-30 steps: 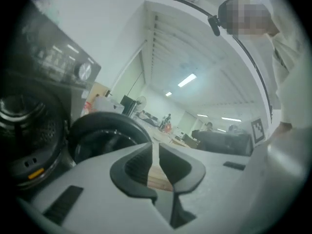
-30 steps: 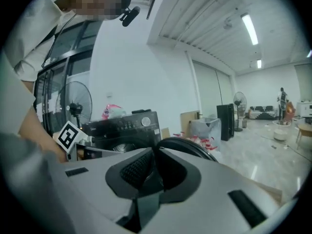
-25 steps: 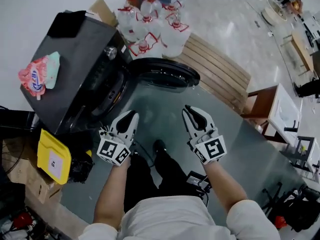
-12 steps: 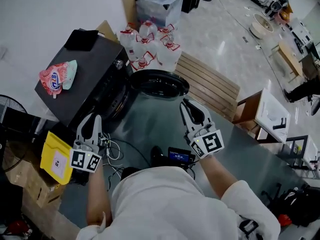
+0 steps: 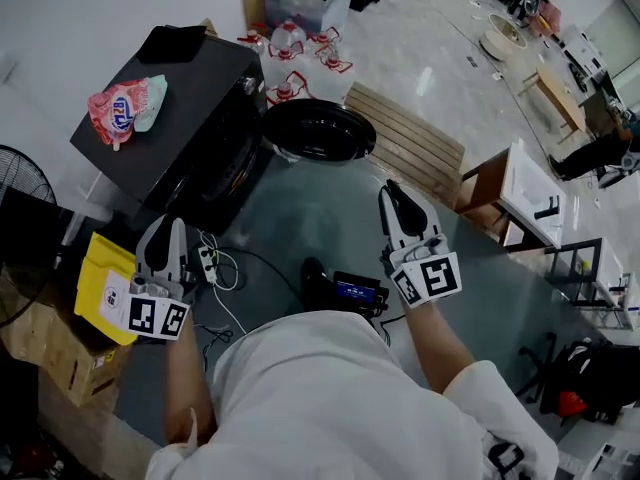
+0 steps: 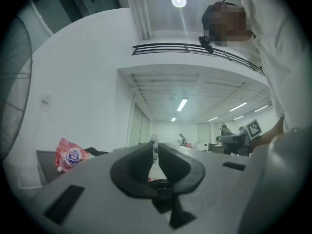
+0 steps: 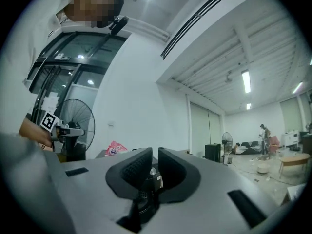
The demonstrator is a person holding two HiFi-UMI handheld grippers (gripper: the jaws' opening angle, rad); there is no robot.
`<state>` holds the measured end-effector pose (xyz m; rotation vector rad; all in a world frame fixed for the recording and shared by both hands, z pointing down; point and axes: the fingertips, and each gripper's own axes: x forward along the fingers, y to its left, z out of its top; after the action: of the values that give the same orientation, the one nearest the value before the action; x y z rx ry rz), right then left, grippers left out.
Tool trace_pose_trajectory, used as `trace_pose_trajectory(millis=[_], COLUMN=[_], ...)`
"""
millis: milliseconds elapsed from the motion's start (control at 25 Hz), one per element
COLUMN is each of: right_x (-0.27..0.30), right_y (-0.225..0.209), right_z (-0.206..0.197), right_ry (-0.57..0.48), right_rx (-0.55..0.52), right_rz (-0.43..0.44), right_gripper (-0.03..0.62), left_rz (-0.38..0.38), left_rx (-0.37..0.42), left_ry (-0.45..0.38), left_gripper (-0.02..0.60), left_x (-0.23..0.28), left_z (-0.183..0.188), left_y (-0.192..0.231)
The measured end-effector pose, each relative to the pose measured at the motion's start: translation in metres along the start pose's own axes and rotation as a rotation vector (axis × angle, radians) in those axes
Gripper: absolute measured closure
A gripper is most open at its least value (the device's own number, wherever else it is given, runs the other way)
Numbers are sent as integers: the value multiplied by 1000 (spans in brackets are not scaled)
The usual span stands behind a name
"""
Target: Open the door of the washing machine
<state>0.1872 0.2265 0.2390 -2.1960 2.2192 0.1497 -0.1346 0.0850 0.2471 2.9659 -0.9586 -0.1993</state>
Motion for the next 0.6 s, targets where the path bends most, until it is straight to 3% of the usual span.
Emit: trace_pose_trajectory(millis=[320,600], right_x=[-80,-117], right_y=[85,130], right_z=[-32,-33], right_ry=[98,145], right_rx=[31,7], right_rz=[-54,-32], right_gripper=[542,542], left_rz=[0,9], left_rx=[60,-21], left_ry=[75,114], left_gripper=[541,541], left_x=[-103,-165], left_z=[-16,-46], left_y=[-17,-27])
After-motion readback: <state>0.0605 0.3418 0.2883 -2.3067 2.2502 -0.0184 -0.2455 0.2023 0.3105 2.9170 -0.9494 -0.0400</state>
